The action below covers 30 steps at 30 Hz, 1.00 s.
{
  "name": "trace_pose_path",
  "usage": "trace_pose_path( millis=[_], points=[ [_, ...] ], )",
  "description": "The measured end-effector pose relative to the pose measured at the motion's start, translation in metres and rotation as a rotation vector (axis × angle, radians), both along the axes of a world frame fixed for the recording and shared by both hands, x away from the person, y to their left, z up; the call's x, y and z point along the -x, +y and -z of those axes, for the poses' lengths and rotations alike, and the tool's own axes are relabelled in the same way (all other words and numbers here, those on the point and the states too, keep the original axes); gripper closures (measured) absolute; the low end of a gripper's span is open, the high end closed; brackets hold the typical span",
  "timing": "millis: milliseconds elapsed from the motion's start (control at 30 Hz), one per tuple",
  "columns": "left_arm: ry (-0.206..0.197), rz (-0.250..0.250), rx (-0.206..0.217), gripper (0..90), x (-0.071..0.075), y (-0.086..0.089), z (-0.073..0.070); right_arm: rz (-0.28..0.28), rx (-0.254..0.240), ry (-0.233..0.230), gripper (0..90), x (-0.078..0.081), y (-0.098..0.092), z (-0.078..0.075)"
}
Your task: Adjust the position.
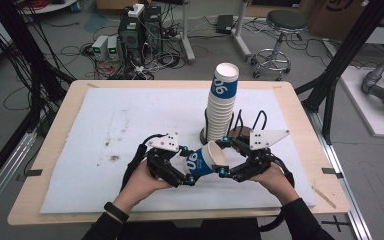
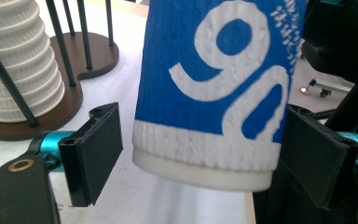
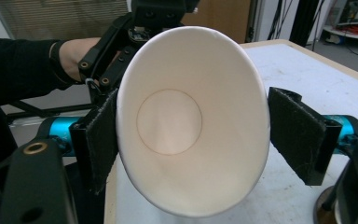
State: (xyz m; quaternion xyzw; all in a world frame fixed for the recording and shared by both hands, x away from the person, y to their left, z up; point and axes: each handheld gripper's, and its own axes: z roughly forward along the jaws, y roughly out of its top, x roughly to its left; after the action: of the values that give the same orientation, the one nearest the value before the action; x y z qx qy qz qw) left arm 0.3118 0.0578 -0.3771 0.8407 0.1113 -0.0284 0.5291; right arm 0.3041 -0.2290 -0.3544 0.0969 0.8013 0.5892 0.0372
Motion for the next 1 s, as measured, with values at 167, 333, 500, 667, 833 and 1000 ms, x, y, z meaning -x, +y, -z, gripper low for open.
trace_pose_path(
  millis=[167,333,500,667,833,1000],
  points=[
    [-0.007,0.03,0.005,28.7,0.0,0.001,0.0,-0.001,0.002,-0.002,21.6,0.0,0.001,0.0],
    [-0.002,0.024,0.066,29.0,0.0,0.006,-0.001,0.015,-0.016,-0.001,16.5,0.0,0.002,-0.002],
    [0.001,-0.022,0.182,29.2,-0.004,0.019,-0.003,0.032,-0.056,0.011,16.4,0.0,-0.004,-0.005],
    [0.01,-0.024,0.292,29.2,-0.003,0.023,-0.003,0.031,-0.098,0.053,16.4,-0.001,-0.001,-0.004],
    [0.032,-0.002,0.347,29.2,0.0,0.016,0.002,0.011,-0.166,0.104,16.4,-0.001,0.006,-0.003],
    [0.037,0.017,0.347,29.2,0.002,0.007,0.006,-0.01,-0.195,0.126,16.6,0.0,0.011,-0.003]
  ],
)
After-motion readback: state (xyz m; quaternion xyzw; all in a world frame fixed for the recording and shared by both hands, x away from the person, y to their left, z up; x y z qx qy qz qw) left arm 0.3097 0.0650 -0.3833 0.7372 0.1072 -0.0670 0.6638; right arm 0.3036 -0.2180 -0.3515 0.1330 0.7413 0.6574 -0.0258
